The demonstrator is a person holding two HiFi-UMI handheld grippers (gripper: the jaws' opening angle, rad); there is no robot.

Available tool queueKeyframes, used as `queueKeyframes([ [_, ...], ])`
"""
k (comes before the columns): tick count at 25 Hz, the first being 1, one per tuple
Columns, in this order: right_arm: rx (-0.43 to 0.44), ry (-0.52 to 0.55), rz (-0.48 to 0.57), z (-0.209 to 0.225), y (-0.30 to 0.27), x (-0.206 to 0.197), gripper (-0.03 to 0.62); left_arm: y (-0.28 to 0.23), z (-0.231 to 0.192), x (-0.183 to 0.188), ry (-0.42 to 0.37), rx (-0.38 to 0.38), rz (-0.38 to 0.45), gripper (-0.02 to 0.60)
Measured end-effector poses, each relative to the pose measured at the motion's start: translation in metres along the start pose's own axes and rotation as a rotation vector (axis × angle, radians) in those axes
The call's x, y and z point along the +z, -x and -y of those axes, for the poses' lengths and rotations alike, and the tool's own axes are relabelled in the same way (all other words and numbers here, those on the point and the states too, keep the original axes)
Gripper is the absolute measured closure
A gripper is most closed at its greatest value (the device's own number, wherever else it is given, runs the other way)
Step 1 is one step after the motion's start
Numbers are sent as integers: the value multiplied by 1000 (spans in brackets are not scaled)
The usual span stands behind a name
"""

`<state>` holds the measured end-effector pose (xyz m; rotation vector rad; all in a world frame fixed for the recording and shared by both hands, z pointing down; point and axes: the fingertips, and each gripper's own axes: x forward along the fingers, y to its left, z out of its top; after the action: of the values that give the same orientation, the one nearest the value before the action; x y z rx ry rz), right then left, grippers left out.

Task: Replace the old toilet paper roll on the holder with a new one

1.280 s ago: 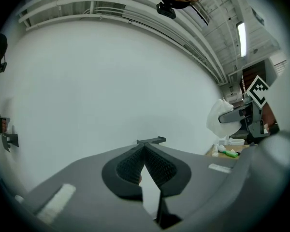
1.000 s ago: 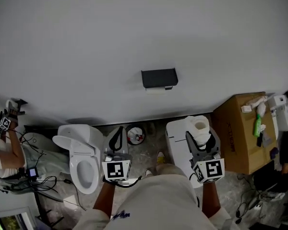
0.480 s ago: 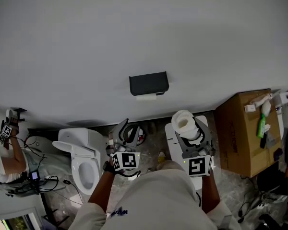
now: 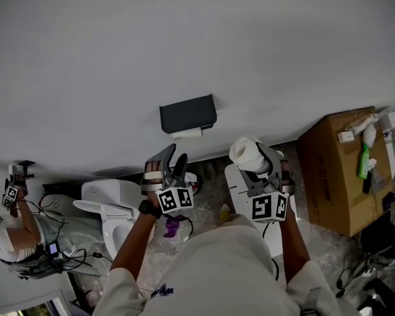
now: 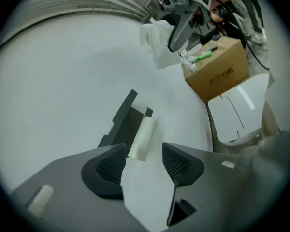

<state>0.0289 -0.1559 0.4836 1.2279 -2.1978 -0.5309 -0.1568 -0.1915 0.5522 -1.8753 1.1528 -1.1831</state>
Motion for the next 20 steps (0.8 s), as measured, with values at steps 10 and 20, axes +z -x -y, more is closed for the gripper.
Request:
queueKeyframes([
  [10,14,255,-69,6,-51,-32,296,-67,10,14,-239,46,-82,325],
  [20,0,263,-85,5,-49,-47,295,-80,17,5,-305,52,-149,328],
])
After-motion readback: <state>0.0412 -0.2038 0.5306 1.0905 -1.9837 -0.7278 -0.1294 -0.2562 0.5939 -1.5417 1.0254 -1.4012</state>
